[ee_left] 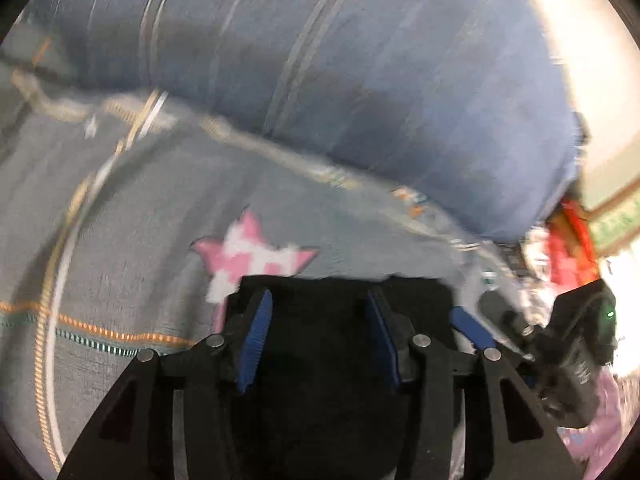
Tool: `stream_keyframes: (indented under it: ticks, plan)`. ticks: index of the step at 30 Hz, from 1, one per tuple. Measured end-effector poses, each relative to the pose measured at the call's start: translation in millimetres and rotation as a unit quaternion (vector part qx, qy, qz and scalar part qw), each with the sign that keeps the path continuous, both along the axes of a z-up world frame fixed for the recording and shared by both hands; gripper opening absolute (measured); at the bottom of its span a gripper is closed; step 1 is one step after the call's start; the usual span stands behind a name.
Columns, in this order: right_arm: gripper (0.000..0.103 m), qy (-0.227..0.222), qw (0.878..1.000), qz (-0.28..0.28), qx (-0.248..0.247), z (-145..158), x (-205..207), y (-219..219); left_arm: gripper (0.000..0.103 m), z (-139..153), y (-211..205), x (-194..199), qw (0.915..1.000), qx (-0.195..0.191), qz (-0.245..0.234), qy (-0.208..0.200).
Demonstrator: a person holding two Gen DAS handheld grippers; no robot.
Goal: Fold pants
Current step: 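Lower the folded black pants onto the sheet and open both grippers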
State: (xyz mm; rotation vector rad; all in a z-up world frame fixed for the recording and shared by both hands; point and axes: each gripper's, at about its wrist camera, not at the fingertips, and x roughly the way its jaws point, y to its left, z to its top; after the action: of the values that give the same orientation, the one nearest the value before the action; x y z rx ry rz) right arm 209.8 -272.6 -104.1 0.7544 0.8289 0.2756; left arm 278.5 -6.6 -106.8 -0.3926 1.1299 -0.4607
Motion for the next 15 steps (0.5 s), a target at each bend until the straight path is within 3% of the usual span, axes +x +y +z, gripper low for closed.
stream_keyframes:
  ticks: [3,6,11,14,15]
  plan:
    - [0.080,0.043,0.997,-0.026,0.060,-28.4,13.2,-11.4,0.047,-2.2,5.2,-0.9,1.0000,0.002,0.003,-0.006]
    - [0.080,0.027,0.997,-0.028,0.062,-15.2,6.4,-15.1,0.047,18.0,13.6,-13.0,0.9997,-0.006,-0.002,-0.025]
    - [0.080,-0.018,1.000,0.003,-0.003,9.8,-46.1,2.4,0.047,32.9,15.8,-52.6,0.9967,0.029,-0.030,-0.071]
    - [0.080,-0.021,0.996,0.010,-0.087,6.5,-77.6,19.3,0.049,7.9,4.5,-73.7,0.9909,0.096,-0.044,-0.084]
    - [0.080,-0.019,0.994,0.011,-0.110,3.1,-82.4,24.4,0.051,1.0,1.5,-75.5,0.9907,0.100,-0.043,-0.081]
